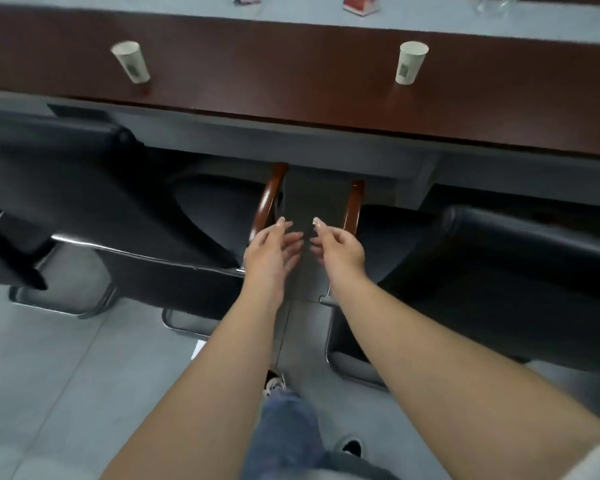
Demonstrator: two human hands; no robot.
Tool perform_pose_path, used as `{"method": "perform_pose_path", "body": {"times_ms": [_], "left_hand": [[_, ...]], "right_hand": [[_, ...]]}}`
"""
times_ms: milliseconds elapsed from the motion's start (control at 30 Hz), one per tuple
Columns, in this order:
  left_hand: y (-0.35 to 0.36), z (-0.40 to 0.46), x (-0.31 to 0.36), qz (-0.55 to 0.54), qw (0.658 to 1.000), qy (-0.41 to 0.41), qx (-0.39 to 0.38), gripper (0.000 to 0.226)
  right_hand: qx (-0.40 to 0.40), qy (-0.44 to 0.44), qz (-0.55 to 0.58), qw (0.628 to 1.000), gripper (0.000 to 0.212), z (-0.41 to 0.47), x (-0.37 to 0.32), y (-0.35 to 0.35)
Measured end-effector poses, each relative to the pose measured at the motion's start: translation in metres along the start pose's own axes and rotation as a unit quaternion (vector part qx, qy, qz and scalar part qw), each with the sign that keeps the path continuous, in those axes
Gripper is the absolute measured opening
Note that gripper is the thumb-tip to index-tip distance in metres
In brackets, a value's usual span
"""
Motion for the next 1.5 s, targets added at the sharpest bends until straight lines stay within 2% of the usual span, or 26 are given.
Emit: {"method": "perform_pose_path", "body": {"times_ms": [200,433,600,767,833,967,1133,1400,1500], "left_hand": [[-0.016,-0.06,-0.014,0.026,1.0,-0.009,-0.01,0.016],[-0.019,-0.097,-0.034,0.08,0.989,-0.067,-0.102,0.02],[-0.01,-0.132,-0.066,0.09,0.979,-0.104,-0.152,0.017],[0.04,-0.177,-0.121,0.15,0.942,-0.186,-0.237,0.018],[0.072,-0.196,-0.141,0.175,0.917,-0.207,-0.293,0.018],[0.117,-0.212,-0.159,0.21,0.891,-0.213,-0.341,0.017],[0.192,-0.233,-0.188,0.207,0.88,-0.214,-0.371,0.014],[0.332,-0.259,-0.257,0.221,0.876,-0.194,-0.381,0.015],[0.379,-0.258,-0.273,0.215,0.885,-0.185,-0.37,0.016]], "right_hand": [[0.013,-0.012,0.01,1.0,0.023,-0.06,0.023,-0.003],[0.119,-0.016,0.082,0.989,0.024,-0.122,0.047,-0.018],[0.191,-0.01,0.133,0.972,0.026,-0.182,0.089,-0.036],[0.3,-0.024,0.165,0.939,0.032,-0.252,0.12,-0.101],[0.349,-0.029,0.166,0.922,0.033,-0.284,0.127,-0.136],[0.389,-0.005,0.137,0.911,0.037,-0.318,0.143,-0.189],[0.424,-0.007,0.152,0.893,0.033,-0.349,0.151,-0.261],[0.42,0.003,0.091,0.903,0.033,-0.369,0.136,-0.411],[0.411,-0.025,0.087,0.907,0.032,-0.364,0.116,-0.466]]}}
Point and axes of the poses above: each hand's wrist, its own z-axis towards the middle knuckle, its own y-axis out of the palm, x = y × z, the point moved 8 cm from there along z, towards the middle knuckle, and after that the axes turned 14 degrees about -x, right-handed, at the moved point
